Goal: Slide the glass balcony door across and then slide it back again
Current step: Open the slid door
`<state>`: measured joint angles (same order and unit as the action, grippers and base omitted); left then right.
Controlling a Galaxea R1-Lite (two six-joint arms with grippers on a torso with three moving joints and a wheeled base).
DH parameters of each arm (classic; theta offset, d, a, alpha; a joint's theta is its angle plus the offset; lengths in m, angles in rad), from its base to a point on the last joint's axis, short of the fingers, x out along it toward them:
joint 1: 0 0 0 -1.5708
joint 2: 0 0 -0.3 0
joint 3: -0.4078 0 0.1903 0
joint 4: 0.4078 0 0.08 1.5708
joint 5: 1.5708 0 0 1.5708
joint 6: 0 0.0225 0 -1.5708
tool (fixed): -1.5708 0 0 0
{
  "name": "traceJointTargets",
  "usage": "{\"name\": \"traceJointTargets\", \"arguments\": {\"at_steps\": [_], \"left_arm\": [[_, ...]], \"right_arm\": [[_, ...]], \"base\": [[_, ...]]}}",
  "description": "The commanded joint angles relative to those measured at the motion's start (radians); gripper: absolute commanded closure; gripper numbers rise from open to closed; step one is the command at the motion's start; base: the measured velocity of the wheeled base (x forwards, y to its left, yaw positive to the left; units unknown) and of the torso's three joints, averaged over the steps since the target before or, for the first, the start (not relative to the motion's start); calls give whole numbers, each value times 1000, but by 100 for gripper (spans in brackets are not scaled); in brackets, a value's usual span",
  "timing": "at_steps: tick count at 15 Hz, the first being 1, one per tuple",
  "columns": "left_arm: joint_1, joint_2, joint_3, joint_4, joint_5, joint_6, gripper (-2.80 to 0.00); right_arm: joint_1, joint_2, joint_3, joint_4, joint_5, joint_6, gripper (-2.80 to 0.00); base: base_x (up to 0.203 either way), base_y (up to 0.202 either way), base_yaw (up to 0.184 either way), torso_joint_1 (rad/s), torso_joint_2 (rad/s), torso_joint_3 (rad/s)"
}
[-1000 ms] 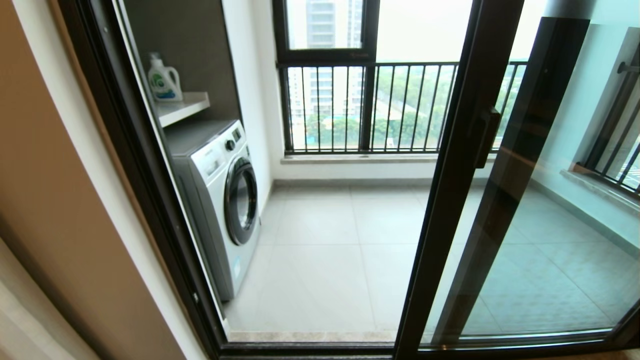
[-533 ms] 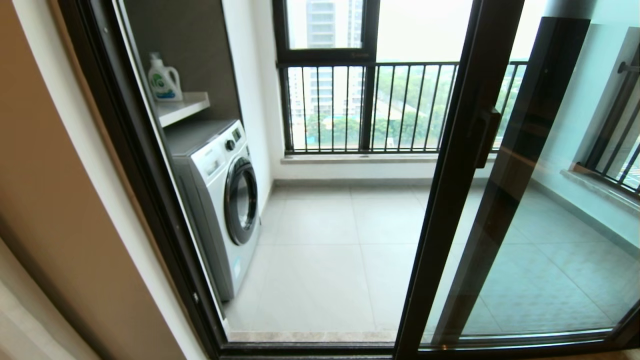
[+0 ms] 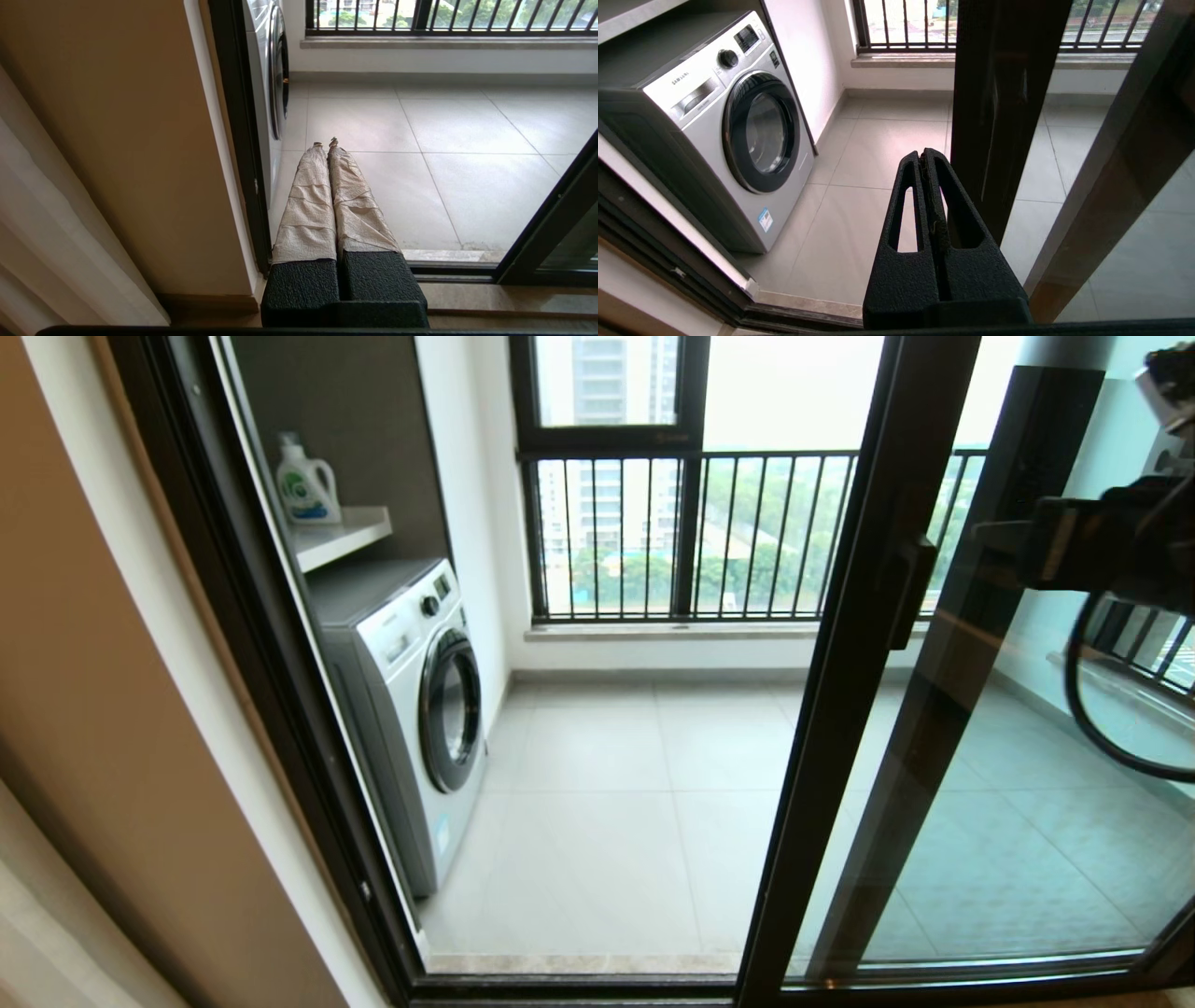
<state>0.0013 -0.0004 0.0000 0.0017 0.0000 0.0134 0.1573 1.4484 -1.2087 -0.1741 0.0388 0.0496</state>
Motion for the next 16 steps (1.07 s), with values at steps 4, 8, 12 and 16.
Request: {"name": "traceJointTargets", "arguments": {"at_steps": [4,8,12,16], "left_arm": [[0,2,0,0,1,0,0],[0,2,0,0,0,0,0],[0,2,0,0,0,0,0],[0,2,0,0,0,0,0]], "right_arm": [[46,350,-266,-80,-71,-3,0],[42,438,-345,-84,-114,-4,0],[34,454,-336,-85,-139,-1,0],[-13,454,-319,-85,-139,-1,0]], "base": [[0,0,0,0,0,0],[0,0,0,0,0,0],[0,0,0,0,0,0],[0,0,0,0,0,0]]}}
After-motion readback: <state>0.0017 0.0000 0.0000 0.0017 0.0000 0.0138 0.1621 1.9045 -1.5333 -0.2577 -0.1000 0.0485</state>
